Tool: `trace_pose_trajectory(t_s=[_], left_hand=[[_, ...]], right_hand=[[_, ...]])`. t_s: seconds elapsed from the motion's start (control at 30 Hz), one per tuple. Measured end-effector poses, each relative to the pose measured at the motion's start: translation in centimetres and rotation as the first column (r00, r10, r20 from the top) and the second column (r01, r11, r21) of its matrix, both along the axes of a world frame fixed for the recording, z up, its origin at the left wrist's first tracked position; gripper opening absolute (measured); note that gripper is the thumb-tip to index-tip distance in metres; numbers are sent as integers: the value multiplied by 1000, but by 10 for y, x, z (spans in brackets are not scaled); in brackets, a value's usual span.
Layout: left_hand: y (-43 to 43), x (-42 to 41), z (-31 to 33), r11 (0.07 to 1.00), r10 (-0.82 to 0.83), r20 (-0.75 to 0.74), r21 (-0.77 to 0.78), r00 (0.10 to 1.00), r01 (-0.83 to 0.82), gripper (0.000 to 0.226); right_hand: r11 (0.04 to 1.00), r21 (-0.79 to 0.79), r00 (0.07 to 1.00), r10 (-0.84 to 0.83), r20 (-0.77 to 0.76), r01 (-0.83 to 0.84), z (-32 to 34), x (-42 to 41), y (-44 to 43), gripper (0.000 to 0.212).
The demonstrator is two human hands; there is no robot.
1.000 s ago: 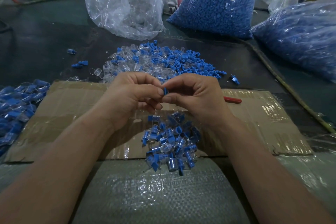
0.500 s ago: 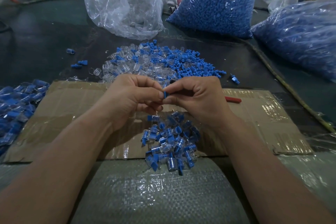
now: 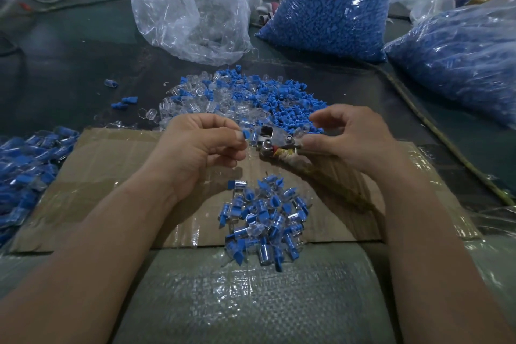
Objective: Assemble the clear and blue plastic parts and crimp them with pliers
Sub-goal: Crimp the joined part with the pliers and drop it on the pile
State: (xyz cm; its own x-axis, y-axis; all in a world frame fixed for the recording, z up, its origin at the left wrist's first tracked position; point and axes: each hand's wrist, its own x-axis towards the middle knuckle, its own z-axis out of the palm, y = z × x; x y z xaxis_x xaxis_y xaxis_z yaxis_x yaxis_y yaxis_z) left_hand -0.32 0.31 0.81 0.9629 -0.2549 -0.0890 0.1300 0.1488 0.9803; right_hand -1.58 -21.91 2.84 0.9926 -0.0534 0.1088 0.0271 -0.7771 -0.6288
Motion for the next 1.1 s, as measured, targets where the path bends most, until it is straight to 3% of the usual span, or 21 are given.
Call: trace_pose_trajectory(t_s=[0.17,0.3,0.4,0.53,0.67,0.77,0.9,1.1], left_hand=[[1,1,0,1000,8,-22,-17,1000,-8,17],[0,0,0,1000,13,-23,-24,1000,-14,18],[-1,0,0,1000,18,-14,-23,1000,-19,19],[-1,0,-1,998,37,-16,-43,999,-37,18],[0,0,-1,995,52,-10,-81,999,-53,15],[0,0,-1,991,73,-21,-111,997,-75,8],[-3,0,-1,984,92,-23,-152,996,-94,13],[-5,-2,0,977,126,63,-183,990,-113,15]], right_hand=[[979,-168,940,51,-338,-114,-1,-1,-8,91],[931,-305,910,63,-409,-201,-2,1,-1,107],[943,-290,928,48,-370,-164,-1,1,2,94],[951,-286,958,37,-285,-122,-1,0,6,58],[912,-408,998,20,-67,-46,-2,-1,16,30],[949,-314,997,35,68,-12,1,-3,20,33],[970,-244,980,45,195,4,0,-3,23,17],[986,-162,974,76,213,-41,-7,-4,32,25]])
